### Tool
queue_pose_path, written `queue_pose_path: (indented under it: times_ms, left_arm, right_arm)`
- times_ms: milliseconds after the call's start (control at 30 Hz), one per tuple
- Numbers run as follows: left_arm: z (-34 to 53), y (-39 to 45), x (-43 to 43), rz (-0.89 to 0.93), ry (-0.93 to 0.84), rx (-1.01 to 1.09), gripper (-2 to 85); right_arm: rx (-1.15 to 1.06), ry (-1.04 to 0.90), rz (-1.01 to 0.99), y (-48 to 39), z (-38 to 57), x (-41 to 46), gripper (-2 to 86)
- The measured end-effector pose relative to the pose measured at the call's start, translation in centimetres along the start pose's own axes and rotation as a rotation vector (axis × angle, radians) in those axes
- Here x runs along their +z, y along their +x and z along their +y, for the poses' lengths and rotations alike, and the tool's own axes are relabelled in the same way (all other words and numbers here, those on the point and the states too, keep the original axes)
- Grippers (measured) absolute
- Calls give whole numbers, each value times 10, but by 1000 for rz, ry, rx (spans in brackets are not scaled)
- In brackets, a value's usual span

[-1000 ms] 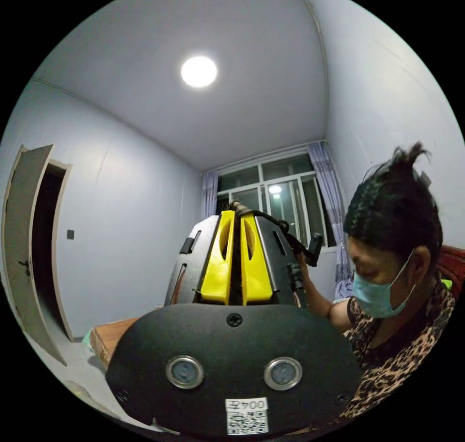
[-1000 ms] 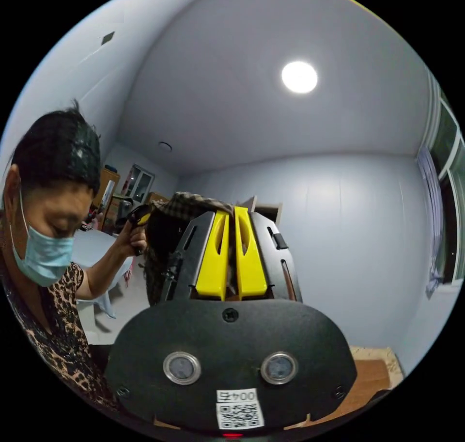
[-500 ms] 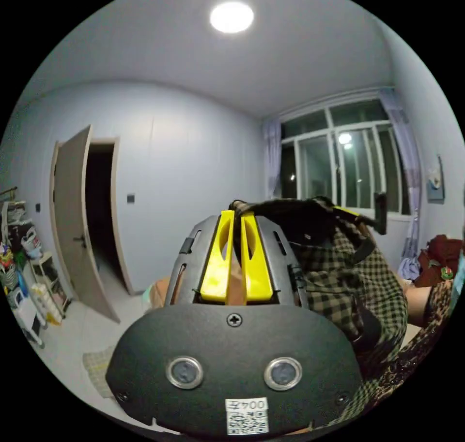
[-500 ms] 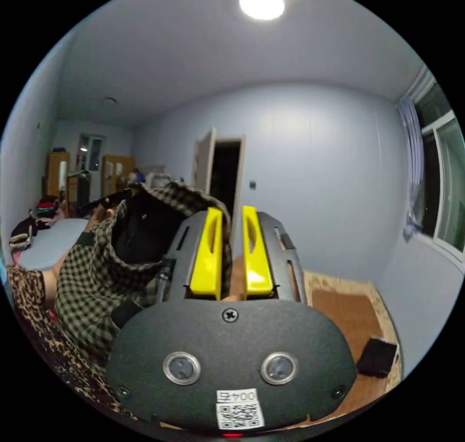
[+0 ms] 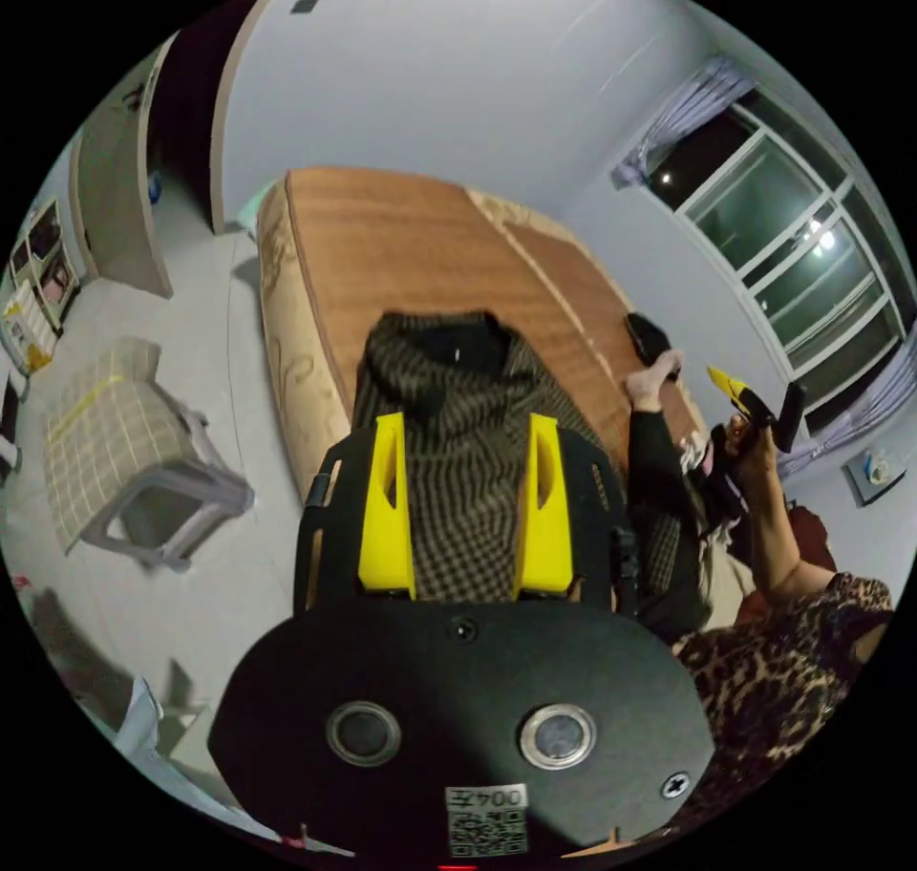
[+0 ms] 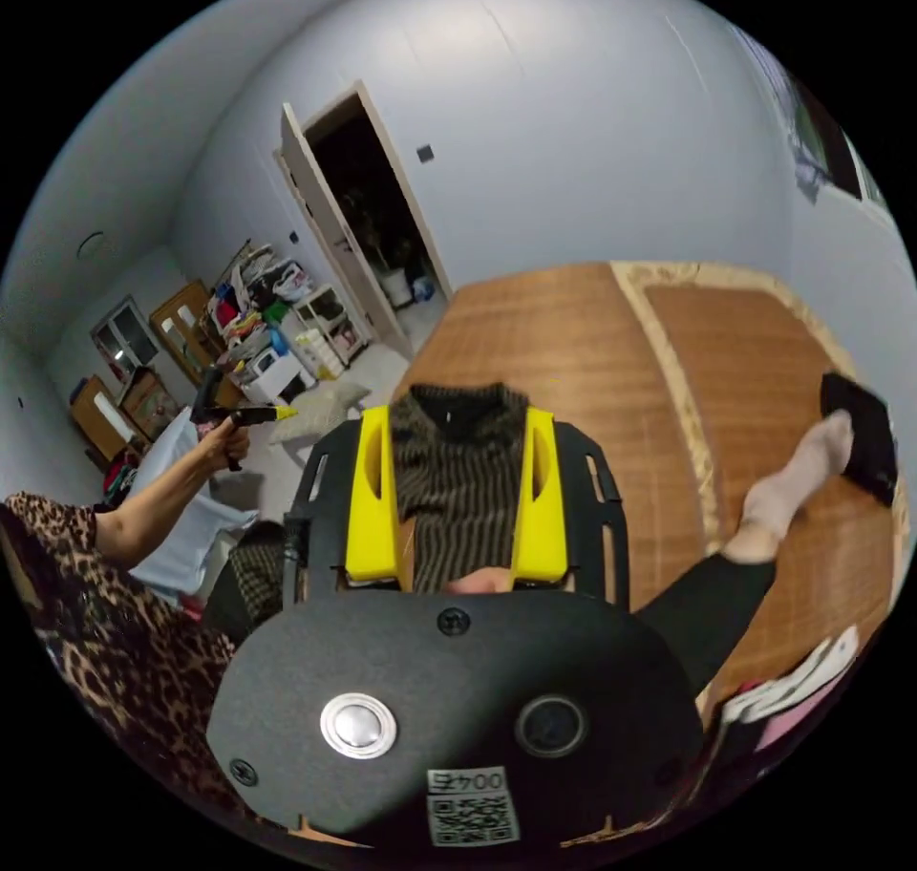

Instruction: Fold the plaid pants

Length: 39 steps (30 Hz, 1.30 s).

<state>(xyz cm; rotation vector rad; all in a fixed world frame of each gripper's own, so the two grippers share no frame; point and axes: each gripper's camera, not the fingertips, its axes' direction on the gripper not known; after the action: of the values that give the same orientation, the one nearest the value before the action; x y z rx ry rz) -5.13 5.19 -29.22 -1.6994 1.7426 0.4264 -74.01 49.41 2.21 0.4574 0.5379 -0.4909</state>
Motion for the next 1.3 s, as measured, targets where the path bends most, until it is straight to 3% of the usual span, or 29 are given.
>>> queue_pose_path:
  times_ms: [167, 333, 467, 1000, 1300]
  left_arm:
    - [112, -7, 61, -41, -198, 1, 163]
    - [169, -5, 42, -91, -234, 17, 162]
    - [202, -21, 21, -85, -191, -47, 158]
    - [291, -63, -42, 15, -42, -173, 147]
    - [287, -56, -48, 20, -155, -118, 82]
  right_arm:
    - [151, -172, -90, 12, 108, 65, 178]
    - [182, -273, -83, -1, 152, 82, 160]
    - [70, -293, -29, -21, 152, 96, 146]
    - [3, -433, -57, -34, 139, 147, 122]
    - [-69, -577, 6, -58, 135, 163, 148]
